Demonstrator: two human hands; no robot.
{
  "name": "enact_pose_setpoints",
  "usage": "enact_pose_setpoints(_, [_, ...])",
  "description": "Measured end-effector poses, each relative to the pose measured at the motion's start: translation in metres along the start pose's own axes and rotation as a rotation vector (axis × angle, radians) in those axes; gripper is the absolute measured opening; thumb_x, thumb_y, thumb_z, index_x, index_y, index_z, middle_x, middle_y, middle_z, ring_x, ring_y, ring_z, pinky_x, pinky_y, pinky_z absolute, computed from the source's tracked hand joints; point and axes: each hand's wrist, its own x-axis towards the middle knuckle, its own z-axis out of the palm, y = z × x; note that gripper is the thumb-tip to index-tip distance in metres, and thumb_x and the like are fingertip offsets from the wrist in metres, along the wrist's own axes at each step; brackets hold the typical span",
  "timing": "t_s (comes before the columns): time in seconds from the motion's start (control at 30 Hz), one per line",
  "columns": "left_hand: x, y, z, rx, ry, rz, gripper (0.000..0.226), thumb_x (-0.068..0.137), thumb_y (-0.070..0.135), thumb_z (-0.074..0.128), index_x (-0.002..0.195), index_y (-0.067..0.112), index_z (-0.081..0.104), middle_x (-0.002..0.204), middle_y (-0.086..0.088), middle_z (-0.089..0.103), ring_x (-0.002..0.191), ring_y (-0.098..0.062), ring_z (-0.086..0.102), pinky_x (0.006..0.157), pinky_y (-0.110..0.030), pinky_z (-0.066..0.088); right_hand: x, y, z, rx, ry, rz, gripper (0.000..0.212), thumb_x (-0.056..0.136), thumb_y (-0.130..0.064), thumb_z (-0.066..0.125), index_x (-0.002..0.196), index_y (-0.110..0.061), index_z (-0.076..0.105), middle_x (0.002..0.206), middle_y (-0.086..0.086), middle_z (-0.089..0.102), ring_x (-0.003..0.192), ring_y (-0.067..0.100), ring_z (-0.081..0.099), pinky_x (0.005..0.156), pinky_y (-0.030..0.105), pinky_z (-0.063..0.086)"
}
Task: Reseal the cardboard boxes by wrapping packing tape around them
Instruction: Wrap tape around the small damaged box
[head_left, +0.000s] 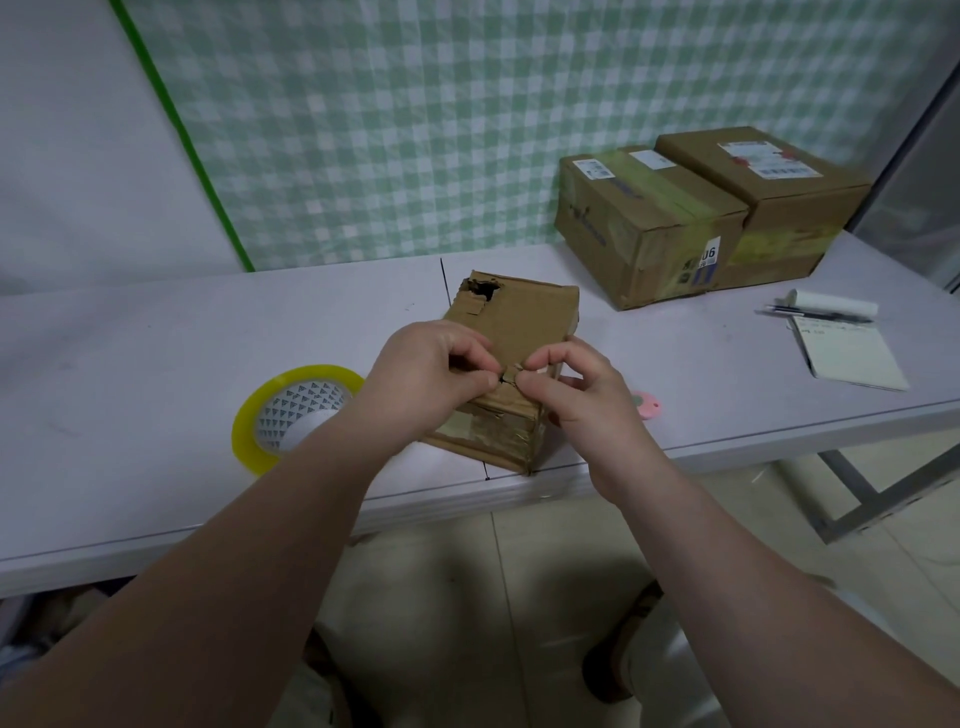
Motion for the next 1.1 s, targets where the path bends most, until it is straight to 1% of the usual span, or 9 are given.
enact_pose_setpoints(0.17, [0.000,0.003,0.001,0.041,0.010,0.000,0.014,0.077,0.013,0.075,0.071,0.025,0.070,0.094,0.015,0.060,0.084,0.010,0.053,0.074,0.003,0.034,0.003,0.003,0.001,-0.038,0.012,0.015,0.019,0.058,-0.038,0.071,0.072,-0.027,0.066,0.128,0.012,0.051,0.109,0.030,0.058,0.080,0.035,0.046])
enact_pose_setpoints(0.27, [0.000,0.004,0.002,0.072,0.010,0.012,0.013,0.078,0.014,0.074,0.072,0.024,0.072,0.097,0.013,0.060,0.090,0.002,0.054,0.080,-0.006,0.038,0.004,0.004,0.003,-0.082,0.014,0.025,0.021,0.056,-0.041,0.068,0.073,-0.029,0.068,0.136,0.014,0.045,0.123,0.033,0.050,0.092,0.043,0.045])
enact_pose_setpoints(0.37, [0.000,0.004,0.002,0.093,-0.003,0.021,0.014,0.079,0.014,0.073,0.072,0.026,0.072,0.101,0.011,0.060,0.096,-0.002,0.055,0.087,-0.016,0.040,0.004,0.003,0.003,-0.095,0.027,0.015,0.021,0.055,-0.042,0.067,0.072,-0.029,0.068,0.136,0.015,0.045,0.123,0.034,0.050,0.093,0.041,0.044])
enact_pose_setpoints(0.63, [0.001,0.004,0.005,0.136,0.020,0.041,0.008,0.080,0.012,0.071,0.078,0.019,0.075,0.099,0.010,0.058,0.092,-0.001,0.052,0.077,-0.001,0.034,0.003,0.003,0.007,-0.125,0.040,0.001,0.021,0.055,-0.044,0.064,0.071,-0.030,0.068,0.137,0.016,0.043,0.124,0.033,0.049,0.096,0.045,0.044])
enact_pose_setpoints(0.77, [0.001,0.004,0.009,0.162,0.046,0.056,0.009,0.081,0.010,0.069,0.079,0.016,0.075,0.095,0.011,0.057,0.094,-0.003,0.052,0.085,-0.013,0.036,0.001,0.002,0.008,-0.162,0.039,-0.009,0.020,0.058,-0.044,0.062,0.072,-0.031,0.068,0.136,0.014,0.044,0.127,0.029,0.047,0.102,0.051,0.043])
enact_pose_setpoints(0.87, [0.002,0.005,0.011,0.182,0.038,0.066,0.010,0.082,0.009,0.068,0.083,0.016,0.075,0.097,0.010,0.055,0.098,-0.007,0.054,0.090,-0.019,0.039,-0.002,0.000,0.007,-0.173,0.034,-0.035,0.010,0.064,-0.037,0.063,0.071,-0.030,0.067,0.134,0.013,0.046,0.112,0.007,0.053,0.099,0.039,0.045])
enact_pose_setpoints(0.93, [0.002,0.006,0.010,0.186,0.016,0.068,0.011,0.084,0.009,0.067,0.086,0.016,0.076,0.100,0.009,0.056,0.099,-0.008,0.054,0.092,-0.022,0.040,-0.003,-0.001,0.007,-0.191,0.032,-0.040,0.010,0.066,-0.037,0.062,0.072,-0.031,0.067,0.134,0.012,0.046,0.116,0.010,0.051,0.100,0.039,0.043])
enact_pose_setpoints(1.0, [0.002,0.006,0.007,0.148,-0.018,0.046,0.014,0.086,0.009,0.065,0.088,0.018,0.075,0.104,0.008,0.058,0.099,-0.006,0.054,0.088,-0.017,0.041,-0.006,-0.002,0.007,-0.190,0.025,-0.020,0.013,0.068,-0.041,0.061,0.075,-0.032,0.068,0.136,0.011,0.045,0.127,0.022,0.045,0.106,0.046,0.039])
enact_pose_setpoints(1.1, [0.001,0.003,0.000,0.028,-0.035,-0.009,0.016,0.086,0.007,0.065,0.089,0.019,0.074,0.105,0.008,0.065,0.095,-0.003,0.058,0.077,-0.003,0.041,-0.010,-0.004,0.005,-0.097,-0.020,0.000,0.008,0.080,-0.032,0.060,0.080,-0.030,0.068,0.134,0.003,0.045,0.120,0.014,0.049,0.101,0.038,0.043])
